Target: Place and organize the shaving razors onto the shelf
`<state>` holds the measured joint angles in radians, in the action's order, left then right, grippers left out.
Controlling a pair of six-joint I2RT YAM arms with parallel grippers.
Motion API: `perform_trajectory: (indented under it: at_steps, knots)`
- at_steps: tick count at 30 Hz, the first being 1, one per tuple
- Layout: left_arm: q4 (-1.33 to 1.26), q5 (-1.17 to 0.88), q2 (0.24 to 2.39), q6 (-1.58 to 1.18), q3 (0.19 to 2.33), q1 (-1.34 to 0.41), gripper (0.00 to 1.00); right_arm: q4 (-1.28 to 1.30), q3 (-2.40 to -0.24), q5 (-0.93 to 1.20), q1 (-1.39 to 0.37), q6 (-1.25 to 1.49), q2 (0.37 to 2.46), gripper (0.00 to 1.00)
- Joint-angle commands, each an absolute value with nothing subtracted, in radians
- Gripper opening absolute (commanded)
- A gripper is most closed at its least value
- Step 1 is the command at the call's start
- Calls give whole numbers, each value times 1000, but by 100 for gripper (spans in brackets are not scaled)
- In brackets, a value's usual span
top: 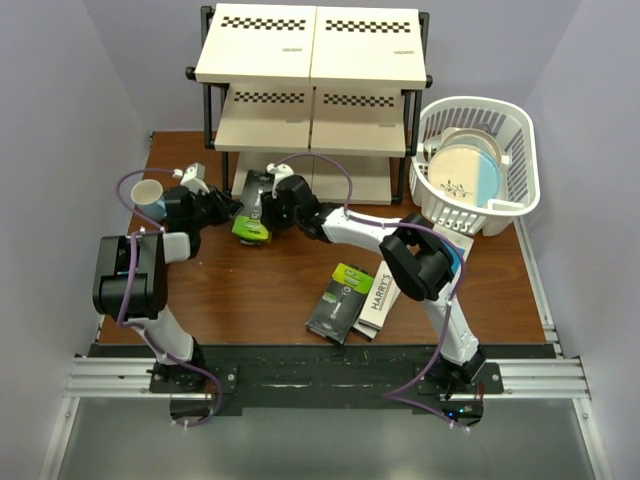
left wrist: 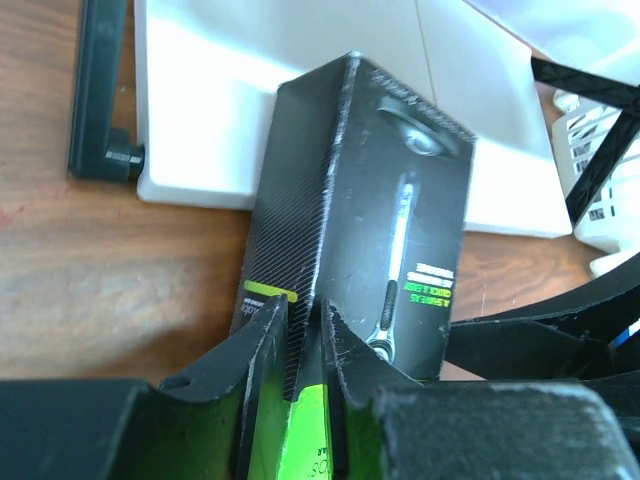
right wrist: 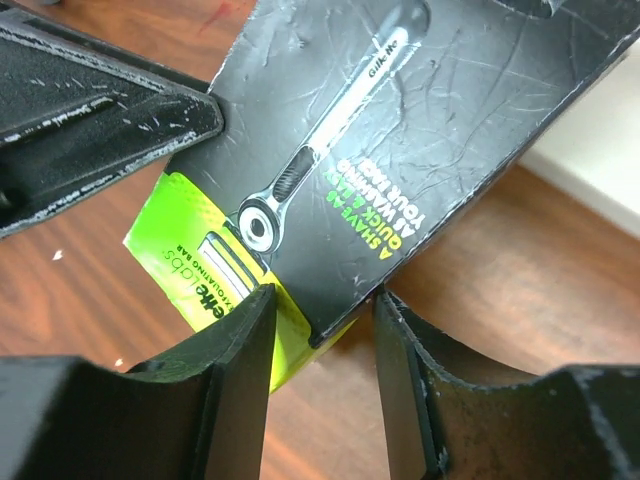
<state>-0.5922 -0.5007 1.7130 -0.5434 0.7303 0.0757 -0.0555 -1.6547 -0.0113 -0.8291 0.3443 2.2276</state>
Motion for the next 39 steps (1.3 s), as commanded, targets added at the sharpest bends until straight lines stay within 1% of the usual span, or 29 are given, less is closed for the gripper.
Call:
perform_trajectory:
  at_steps: [1,2,3,5,7,9,10,11,13,17,18,19,21,22,23,24,25,26,27,31,36,38,39]
  knots:
    - [-719,-607,1723,-607,807,25,13,-97,-1707,-18,-831,255,2249,9]
    - [-713,-603,1724,-607,808,25,14,-94,-1709,-35,-830,250,2249,11]
    - [-710,-601,1724,-609,810,25,16,-86,-1709,-50,-828,247,2247,20]
    - [-698,-594,1715,-607,810,25,19,-78,-1703,-72,-824,239,2238,26]
    - [-683,-588,1700,-612,808,23,25,-77,-1688,-75,-821,233,2223,38]
    - [-661,-583,1663,-609,801,26,28,-68,-1674,-90,-818,233,2192,48]
    - [-654,-581,1651,-609,793,28,29,-63,-1658,-98,-819,233,2181,60]
    - [-637,-578,1622,-606,787,34,30,-61,-1649,-100,-819,236,2166,64]
    - [-612,-568,1589,-607,770,44,34,-51,-1625,-74,-819,216,2123,67]
    - [-520,-575,1470,-624,741,103,38,-15,-1560,-6,-818,175,2046,69]
    - [-499,-575,1444,-618,735,113,38,-12,-1542,-3,-818,160,2031,69]
    - [-479,-572,1419,-611,726,123,38,-14,-1507,70,-818,128,2008,66]
    - [-401,-551,1347,-586,716,155,33,-9,-1485,136,-819,77,1994,44]
    - [-378,-537,1324,-580,703,167,30,-8,-1476,184,-821,22,1991,37]
    - [-341,-494,1292,-578,695,182,25,-8,-1473,242,-821,6,1990,30]
    - [-304,-457,1283,-578,689,187,7,-5,-1473,270,-822,-24,1993,18]
    - [-261,-389,1278,-578,687,192,0,-3,-1489,287,-824,-47,2000,14]
    - [-209,-373,1279,-578,680,195,0,21,-1500,302,-824,-55,2015,10]
    - [-212,-371,1281,-578,643,195,0,38,-1509,299,-827,-60,2025,5]
    - [-246,-414,1308,-603,575,192,0,34,-1499,307,-850,-118,2029,1]
    - [-210,-466,1420,-609,594,192,0,25,-1477,316,-880,-143,2045,1]
    - [-210,-494,1471,-591,607,190,2,15,-1479,287,-891,-141,2059,7]
    - [-207,-498,1486,-581,627,190,7,9,-1480,264,-899,-146,2071,16]
